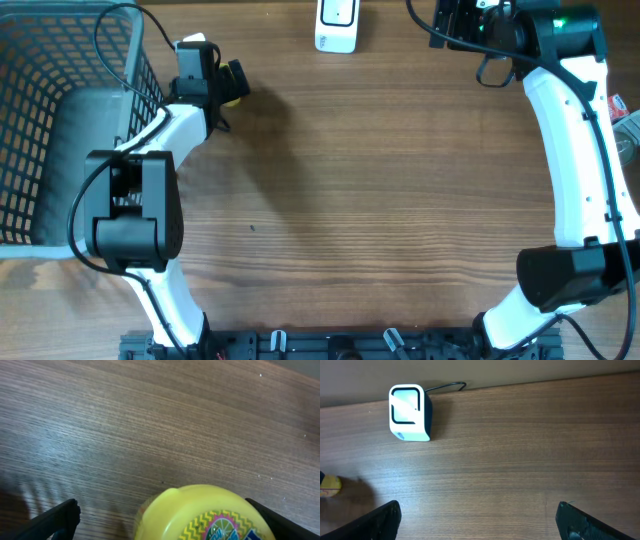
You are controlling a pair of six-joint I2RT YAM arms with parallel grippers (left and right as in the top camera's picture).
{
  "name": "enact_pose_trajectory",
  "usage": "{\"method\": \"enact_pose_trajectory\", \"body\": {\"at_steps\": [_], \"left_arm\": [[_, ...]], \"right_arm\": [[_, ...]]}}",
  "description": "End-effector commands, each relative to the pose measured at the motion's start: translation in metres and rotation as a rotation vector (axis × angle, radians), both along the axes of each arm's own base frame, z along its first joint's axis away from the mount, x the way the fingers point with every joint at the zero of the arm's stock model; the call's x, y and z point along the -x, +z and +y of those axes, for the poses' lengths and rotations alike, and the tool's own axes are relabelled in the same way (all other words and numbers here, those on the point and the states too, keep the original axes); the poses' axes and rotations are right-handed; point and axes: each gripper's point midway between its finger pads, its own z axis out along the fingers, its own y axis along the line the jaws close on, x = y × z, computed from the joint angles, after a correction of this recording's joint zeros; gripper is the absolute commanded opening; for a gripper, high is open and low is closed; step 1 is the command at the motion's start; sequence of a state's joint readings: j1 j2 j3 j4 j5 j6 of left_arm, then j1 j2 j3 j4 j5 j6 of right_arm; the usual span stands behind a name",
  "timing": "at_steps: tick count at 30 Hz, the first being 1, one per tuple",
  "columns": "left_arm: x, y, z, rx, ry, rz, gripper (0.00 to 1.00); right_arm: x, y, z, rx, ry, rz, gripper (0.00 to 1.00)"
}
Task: Scan the item barcode
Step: 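Reach the left gripper toward the yellow Mentos bottle and grasp it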
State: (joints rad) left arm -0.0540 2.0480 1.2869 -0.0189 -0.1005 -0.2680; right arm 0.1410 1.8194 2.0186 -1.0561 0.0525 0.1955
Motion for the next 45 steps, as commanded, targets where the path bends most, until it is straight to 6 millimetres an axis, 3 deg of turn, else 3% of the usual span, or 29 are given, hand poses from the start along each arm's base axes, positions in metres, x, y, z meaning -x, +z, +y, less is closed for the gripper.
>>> {"method": "enact_pose_trajectory", "body": {"at_steps": [1, 5, 9, 17, 24, 31, 37, 41, 45], "left_arm": [[0.0, -0.008, -0.008, 0.041, -0.035, 0.013, 0.95], [0.0, -0.008, -0.008, 0.042, -0.036, 0.017, 0.55], [0.002, -0.01, -0.011, 0.042, -0.042, 0.027, 0.41], [0.013, -0.017, -0.027, 0.038, -0.073, 0.08, 0.42], [0.028, 0.009, -0.054, 0.007, -0.228, 0.092, 0.42], [0.072, 0.037, -0.111, 0.126, -0.594, 0.14, 0.44], [0.115, 0.077, -0.163, 0.354, -0.932, 0.086, 0.48], [0.141, 0.087, -0.179, 0.434, -1.097, 0.071, 0.49], [0.158, 0.083, -0.179, 0.417, -1.181, 0.086, 0.46]], "right_arm": [[-0.001, -0.004, 0.004, 0.002, 0.021, 0.012, 1.0], [-0.001, -0.004, 0.004, 0.002, 0.021, 0.012, 1.0], [-0.001, -0.004, 0.004, 0.002, 0.021, 0.012, 1.0], [-0.001, -0.004, 0.004, 0.003, 0.021, 0.012, 1.0], [-0.002, -0.003, 0.004, 0.019, 0.039, 0.003, 1.0], [-0.003, -0.003, 0.003, 0.027, 0.038, -0.001, 1.0], [-0.002, -0.003, 0.003, 0.042, 0.055, 0.0, 1.0], [-0.002, -0.003, 0.003, 0.042, 0.056, 0.0, 1.0], [-0.002, -0.003, 0.003, 0.042, 0.055, 0.0, 1.0]]}}
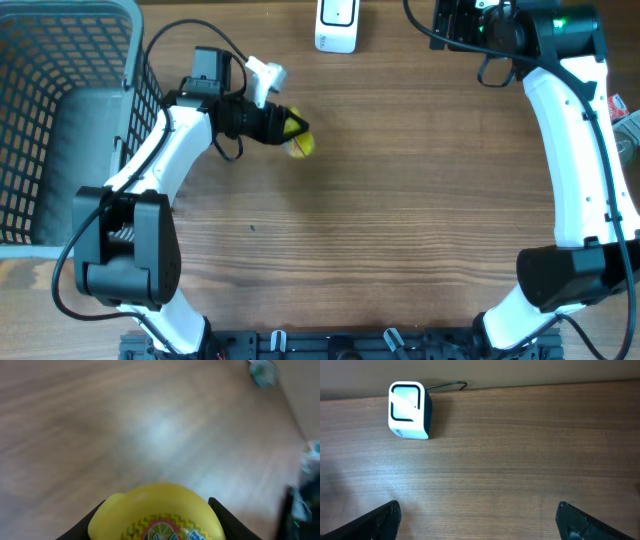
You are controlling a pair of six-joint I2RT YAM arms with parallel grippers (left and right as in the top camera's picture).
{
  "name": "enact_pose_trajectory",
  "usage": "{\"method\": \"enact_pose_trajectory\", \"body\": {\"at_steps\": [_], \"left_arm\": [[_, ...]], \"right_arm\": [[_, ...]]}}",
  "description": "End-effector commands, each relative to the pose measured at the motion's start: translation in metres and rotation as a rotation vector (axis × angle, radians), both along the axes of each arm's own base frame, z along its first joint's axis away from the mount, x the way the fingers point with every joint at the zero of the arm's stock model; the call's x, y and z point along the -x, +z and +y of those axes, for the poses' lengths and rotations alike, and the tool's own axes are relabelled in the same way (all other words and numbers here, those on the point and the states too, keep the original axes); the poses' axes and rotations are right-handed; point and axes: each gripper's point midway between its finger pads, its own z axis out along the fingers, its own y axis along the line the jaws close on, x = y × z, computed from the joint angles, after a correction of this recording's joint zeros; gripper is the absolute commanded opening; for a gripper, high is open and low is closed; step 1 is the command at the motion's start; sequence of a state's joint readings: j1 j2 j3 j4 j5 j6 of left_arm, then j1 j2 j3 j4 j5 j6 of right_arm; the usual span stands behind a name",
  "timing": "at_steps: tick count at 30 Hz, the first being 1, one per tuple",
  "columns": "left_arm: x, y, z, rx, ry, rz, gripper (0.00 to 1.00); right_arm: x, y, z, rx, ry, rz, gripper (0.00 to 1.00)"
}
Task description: Scan the item barcode
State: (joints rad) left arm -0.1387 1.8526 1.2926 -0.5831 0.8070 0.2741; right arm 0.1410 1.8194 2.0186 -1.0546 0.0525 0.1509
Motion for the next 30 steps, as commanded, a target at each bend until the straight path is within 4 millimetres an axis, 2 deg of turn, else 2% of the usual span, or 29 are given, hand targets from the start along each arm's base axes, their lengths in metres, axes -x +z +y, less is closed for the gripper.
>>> {"method": "enact_pose_trajectory", "body": {"at_steps": [1, 8, 12, 15, 17, 20, 22, 26, 28, 30], "left_arm": [[0.016, 0.017, -0.008, 0.049, -0.137, -0.092, 0.49], [0.017, -0.017, 0.018, -0.188, -0.068, -0.035, 0.49], [0.015, -0.034, 0.019, -0.285, -0.072, -0.051, 0.51], [0.01, -0.046, 0.005, -0.344, -0.1, -0.096, 0.52], [0.012, -0.049, -0.011, -0.346, -0.135, -0.119, 0.5], [0.014, -0.051, -0.037, -0.333, -0.188, -0.165, 0.51], [0.016, -0.051, -0.044, -0.329, -0.204, -0.177, 0.56], [0.021, -0.047, -0.055, -0.292, -0.266, -0.212, 0.57], [0.027, -0.043, -0.062, -0.247, -0.319, -0.232, 0.68], [0.03, -0.044, -0.062, -0.252, -0.352, -0.245, 0.71]], "right_arm": [[-0.002, -0.003, 0.003, 0.013, 0.021, 0.003, 1.0], [-0.003, -0.003, 0.003, 0.012, 0.021, 0.001, 1.0], [-0.003, -0.003, 0.003, 0.011, 0.021, 0.001, 1.0], [-0.002, -0.003, 0.003, 0.01, 0.02, 0.002, 1.0], [-0.002, -0.003, 0.003, 0.011, 0.02, 0.002, 1.0], [-0.002, -0.003, 0.003, 0.013, 0.022, 0.005, 1.0], [-0.002, -0.003, 0.003, 0.013, 0.022, 0.005, 1.0], [-0.003, -0.003, 0.003, 0.013, 0.022, 0.001, 1.0], [-0.003, -0.002, 0.003, 0.013, 0.022, 0.0, 1.0], [-0.003, -0.002, 0.003, 0.013, 0.022, 0.0, 1.0]]}}
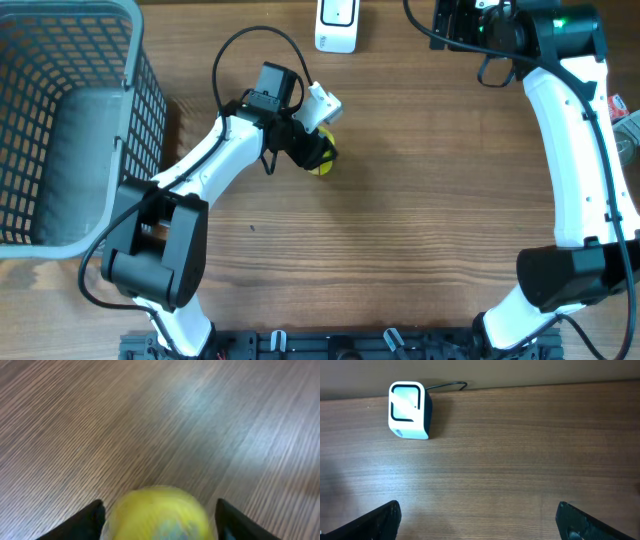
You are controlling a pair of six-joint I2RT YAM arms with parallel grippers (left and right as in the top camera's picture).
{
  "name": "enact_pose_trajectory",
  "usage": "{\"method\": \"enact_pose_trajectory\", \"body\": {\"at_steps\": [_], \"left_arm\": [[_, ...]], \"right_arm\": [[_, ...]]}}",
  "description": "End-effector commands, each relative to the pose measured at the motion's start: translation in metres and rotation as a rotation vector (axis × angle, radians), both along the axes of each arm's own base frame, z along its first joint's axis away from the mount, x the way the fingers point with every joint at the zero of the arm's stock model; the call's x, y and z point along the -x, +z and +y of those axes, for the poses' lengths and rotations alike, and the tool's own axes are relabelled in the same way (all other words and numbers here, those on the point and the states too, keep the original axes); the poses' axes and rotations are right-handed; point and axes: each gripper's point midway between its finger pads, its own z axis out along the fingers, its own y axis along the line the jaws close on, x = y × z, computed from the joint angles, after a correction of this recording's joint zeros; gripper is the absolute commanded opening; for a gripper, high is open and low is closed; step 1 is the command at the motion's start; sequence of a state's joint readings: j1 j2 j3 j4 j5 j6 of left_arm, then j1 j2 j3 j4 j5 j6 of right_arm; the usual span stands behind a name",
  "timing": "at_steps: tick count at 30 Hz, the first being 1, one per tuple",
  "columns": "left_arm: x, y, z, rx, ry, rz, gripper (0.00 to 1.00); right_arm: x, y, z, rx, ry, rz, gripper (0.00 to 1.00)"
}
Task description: Scan the item barcode
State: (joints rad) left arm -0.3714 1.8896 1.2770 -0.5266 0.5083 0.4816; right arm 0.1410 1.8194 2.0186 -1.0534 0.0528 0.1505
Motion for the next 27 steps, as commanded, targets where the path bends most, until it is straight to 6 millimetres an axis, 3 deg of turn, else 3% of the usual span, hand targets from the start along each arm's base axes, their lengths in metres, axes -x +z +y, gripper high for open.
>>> {"method": "enact_pose_trajectory", "body": {"at_steps": [1, 6, 8, 12, 16, 20, 24, 27], "left_arm": [[0.01, -0.001, -0.008, 0.034, -0.111, -0.018, 0.72], [0.012, -0.007, -0.007, 0.019, -0.156, -0.034, 0.81], [0.007, -0.007, -0.005, 0.002, -0.147, -0.054, 1.0], [-0.012, -0.011, 0.008, -0.078, -0.025, -0.082, 1.0], [-0.032, 0.007, 0.014, -0.037, 0.232, -0.043, 1.0], [-0.032, 0.029, 0.012, 0.075, 0.486, 0.096, 1.0], [-0.023, 0.016, 0.026, 0.026, 0.771, 0.244, 1.0], [-0.001, 0.002, 0.037, -0.067, 0.987, 0.341, 1.0]], "right_arm": [[-0.003, -0.003, 0.003, 0.013, 0.022, 0.001, 1.0], [-0.003, -0.003, 0.003, 0.012, 0.021, 0.001, 1.0], [-0.002, -0.003, 0.003, 0.012, 0.022, 0.003, 1.0], [-0.002, -0.003, 0.003, 0.012, 0.021, 0.003, 1.0], [-0.002, -0.003, 0.003, 0.012, 0.022, 0.002, 1.0], [-0.002, -0.003, 0.003, 0.012, 0.022, 0.002, 1.0], [0.0, -0.004, 0.003, 0.013, 0.022, 0.012, 1.0], [0.0, -0.005, 0.003, 0.014, 0.022, 0.015, 1.0]]}}
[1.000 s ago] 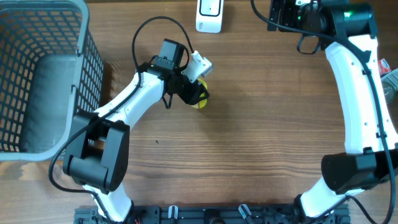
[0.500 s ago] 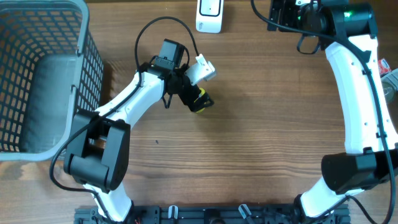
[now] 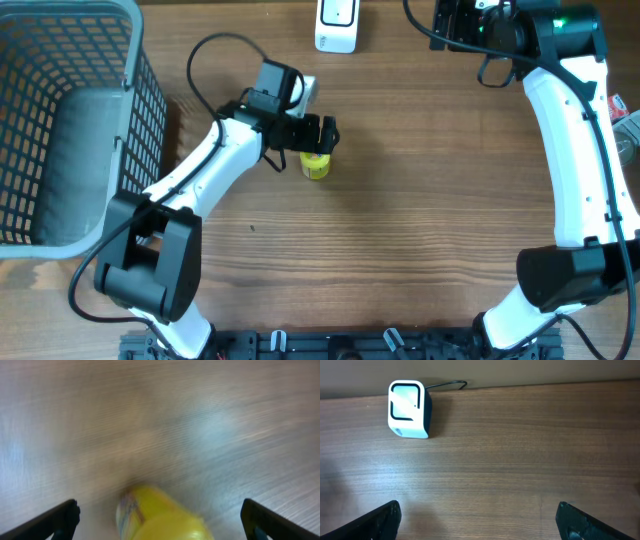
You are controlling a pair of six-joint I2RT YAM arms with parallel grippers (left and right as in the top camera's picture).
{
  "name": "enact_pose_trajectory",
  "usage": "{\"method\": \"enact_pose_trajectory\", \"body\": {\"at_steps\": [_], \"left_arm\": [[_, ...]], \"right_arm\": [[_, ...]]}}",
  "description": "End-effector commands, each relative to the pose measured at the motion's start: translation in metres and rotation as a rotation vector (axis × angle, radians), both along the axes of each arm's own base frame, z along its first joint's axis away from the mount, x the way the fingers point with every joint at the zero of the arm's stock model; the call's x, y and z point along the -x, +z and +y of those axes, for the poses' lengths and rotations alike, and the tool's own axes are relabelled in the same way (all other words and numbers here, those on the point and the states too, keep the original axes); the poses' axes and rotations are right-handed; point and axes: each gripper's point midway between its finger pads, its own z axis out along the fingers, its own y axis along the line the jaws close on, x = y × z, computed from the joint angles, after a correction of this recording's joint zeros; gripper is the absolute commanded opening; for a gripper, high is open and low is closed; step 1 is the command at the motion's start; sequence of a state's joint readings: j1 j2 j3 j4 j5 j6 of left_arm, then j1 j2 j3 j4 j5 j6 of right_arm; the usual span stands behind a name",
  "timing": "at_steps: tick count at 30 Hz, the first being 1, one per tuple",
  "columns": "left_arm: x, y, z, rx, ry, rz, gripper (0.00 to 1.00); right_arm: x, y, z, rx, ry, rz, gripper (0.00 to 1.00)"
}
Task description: Scan the item barcode
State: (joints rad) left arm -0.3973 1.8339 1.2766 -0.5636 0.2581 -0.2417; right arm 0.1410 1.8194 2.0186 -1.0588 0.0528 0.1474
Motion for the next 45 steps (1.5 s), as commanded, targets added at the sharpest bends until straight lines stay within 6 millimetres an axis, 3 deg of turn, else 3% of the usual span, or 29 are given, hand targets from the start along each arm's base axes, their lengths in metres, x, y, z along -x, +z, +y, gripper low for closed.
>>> {"method": "enact_pose_trajectory", "body": {"at_steps": [1, 8, 18, 24, 25, 26, 27, 30, 32, 36, 38, 39, 40, 43, 45], "left_arm": [[0.015, -0.005, 0.011, -0.069, 0.341, 0.104, 1.0], [0.031, -0.005, -0.006, -0.128, 0.546, 0.068, 1.0], [0.017, -0.006, 0.005, -0.11, 0.718, 0.038, 0.98], [0.024, -0.026, 0.001, -0.127, 0.698, 0.102, 0.55], [0.027, -0.032, -0.001, -0.129, 0.691, 0.125, 0.53], [0.028, -0.036, -0.003, -0.13, 0.686, 0.141, 0.54], [0.03, -0.037, -0.004, -0.128, 0.682, 0.149, 0.63], [0.03, -0.039, -0.005, -0.129, 0.679, 0.152, 0.98], [0.032, -0.039, -0.005, -0.129, 0.675, 0.16, 1.0], [0.034, -0.04, -0.005, -0.134, 0.665, 0.169, 0.84], [0.034, -0.04, -0.005, -0.134, 0.665, 0.169, 0.62], [0.034, -0.04, -0.005, -0.135, 0.665, 0.17, 0.41], [0.035, -0.04, -0.005, -0.137, 0.662, 0.169, 0.28], [0.036, -0.04, -0.005, -0.146, 0.635, 0.168, 0.2], [0.037, -0.04, -0.005, -0.172, 0.564, 0.155, 0.27]], "right_arm": [[-0.001, -0.004, 0.003, 0.011, 0.02, 0.01, 1.0], [0.003, -0.008, 0.002, 0.014, 0.02, 0.033, 1.0], [0.005, -0.009, 0.002, 0.015, 0.02, 0.043, 1.0], [0.007, -0.01, 0.002, 0.014, 0.018, 0.049, 1.0], [0.006, -0.01, 0.002, 0.014, 0.018, 0.049, 1.0], [0.006, -0.01, 0.002, 0.014, 0.019, 0.049, 1.0], [0.006, -0.01, 0.002, 0.014, 0.018, 0.049, 1.0], [0.006, -0.01, 0.002, 0.014, 0.018, 0.048, 1.0], [0.006, -0.01, 0.002, 0.014, 0.018, 0.048, 1.0], [0.006, -0.01, 0.002, 0.014, 0.018, 0.048, 1.0], [0.006, -0.01, 0.002, 0.014, 0.018, 0.048, 1.0], [0.006, -0.01, 0.002, 0.014, 0.019, 0.048, 1.0], [0.006, -0.01, 0.002, 0.014, 0.018, 0.048, 1.0], [0.006, -0.01, 0.002, 0.014, 0.019, 0.048, 1.0], [0.006, -0.01, 0.002, 0.014, 0.019, 0.048, 1.0]]}}
